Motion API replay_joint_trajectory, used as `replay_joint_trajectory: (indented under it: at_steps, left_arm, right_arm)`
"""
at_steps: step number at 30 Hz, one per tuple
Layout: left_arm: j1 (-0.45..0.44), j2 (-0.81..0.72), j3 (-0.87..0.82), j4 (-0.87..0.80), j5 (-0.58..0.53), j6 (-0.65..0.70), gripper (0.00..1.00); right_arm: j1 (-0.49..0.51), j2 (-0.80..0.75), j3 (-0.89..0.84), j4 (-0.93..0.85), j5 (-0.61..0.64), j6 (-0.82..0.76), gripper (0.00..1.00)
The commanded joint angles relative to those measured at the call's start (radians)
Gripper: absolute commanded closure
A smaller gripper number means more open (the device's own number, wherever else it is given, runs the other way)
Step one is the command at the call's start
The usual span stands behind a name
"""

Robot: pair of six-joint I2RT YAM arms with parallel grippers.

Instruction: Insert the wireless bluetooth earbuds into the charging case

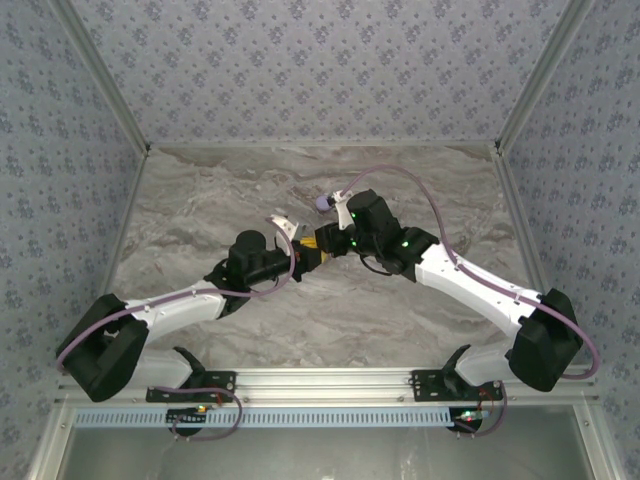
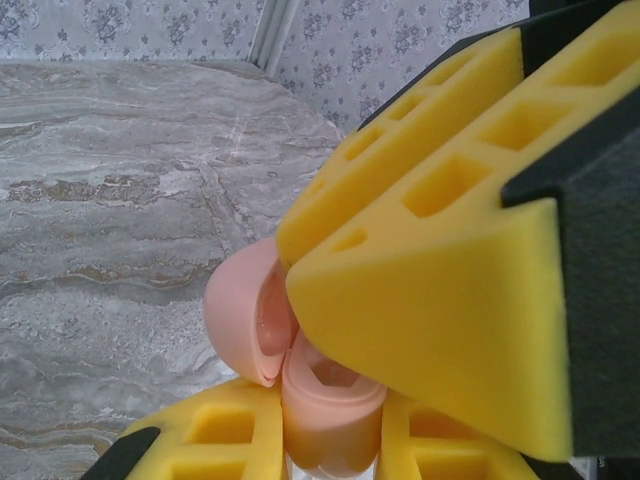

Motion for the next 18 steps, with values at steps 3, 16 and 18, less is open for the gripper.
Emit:
replay_joint_trajectory:
  at_steps: [3, 16, 18]
  left_arm:
    - [-0.007, -0.030, 0.025, 0.023, 0.001, 0.009, 0.92]
    - [-0.008, -0.029, 0.024, -0.016, -0.005, 0.025, 0.92]
    - [-0.008, -0.029, 0.026, -0.025, -0.006, 0.031, 0.91]
  right_arm:
    - [0.010, 0.009, 0.037, -0.038, 0.011, -0.020, 0.71]
    - [0.009, -0.021, 0.048, -0.052, 0.038, -0.020, 0.66]
    - [0.004, -0.026, 0.045, -0.054, 0.044, -0.020, 0.66]
